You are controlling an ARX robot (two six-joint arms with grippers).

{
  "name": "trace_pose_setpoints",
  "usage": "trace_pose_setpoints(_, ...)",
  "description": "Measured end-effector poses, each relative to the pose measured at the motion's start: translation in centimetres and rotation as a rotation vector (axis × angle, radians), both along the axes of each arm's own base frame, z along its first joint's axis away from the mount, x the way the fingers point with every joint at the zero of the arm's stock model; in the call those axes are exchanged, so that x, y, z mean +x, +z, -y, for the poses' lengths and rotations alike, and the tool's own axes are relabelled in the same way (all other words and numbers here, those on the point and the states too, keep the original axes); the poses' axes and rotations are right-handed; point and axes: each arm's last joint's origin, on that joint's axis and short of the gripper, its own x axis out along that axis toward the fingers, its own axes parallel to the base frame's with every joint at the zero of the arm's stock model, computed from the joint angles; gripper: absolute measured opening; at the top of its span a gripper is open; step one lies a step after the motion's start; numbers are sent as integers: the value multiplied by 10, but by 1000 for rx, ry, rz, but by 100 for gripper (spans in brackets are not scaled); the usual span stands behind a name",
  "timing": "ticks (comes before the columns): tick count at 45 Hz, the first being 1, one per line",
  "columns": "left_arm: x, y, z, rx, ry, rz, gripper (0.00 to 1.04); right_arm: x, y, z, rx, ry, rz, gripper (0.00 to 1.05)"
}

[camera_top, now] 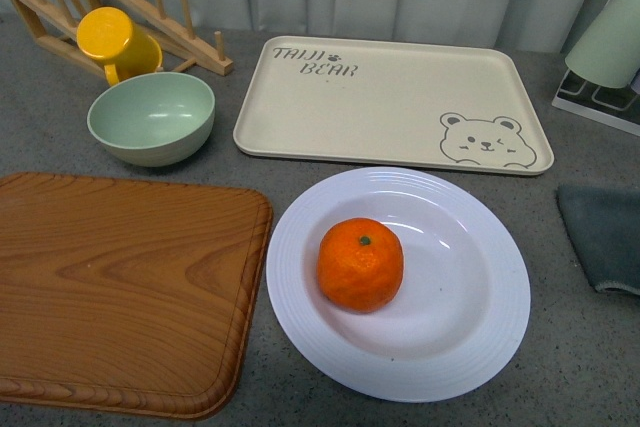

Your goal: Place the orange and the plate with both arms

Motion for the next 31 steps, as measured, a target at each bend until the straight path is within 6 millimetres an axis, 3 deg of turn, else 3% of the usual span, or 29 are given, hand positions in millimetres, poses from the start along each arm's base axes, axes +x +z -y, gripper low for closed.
trace_pose_setpoints(12, 0, 0, 0, 0, 0, 0, 98, 52, -44, 3, 312, 158, -316, 95)
trace_pose_setpoints(22, 0, 0, 0, 0, 0, 0, 98, 85, -71, -16, 455, 275, -460, 95)
trace_pose_setpoints(31, 0, 0, 0, 0, 0, 0, 98, 98, -93, -42, 536, 363, -553, 95)
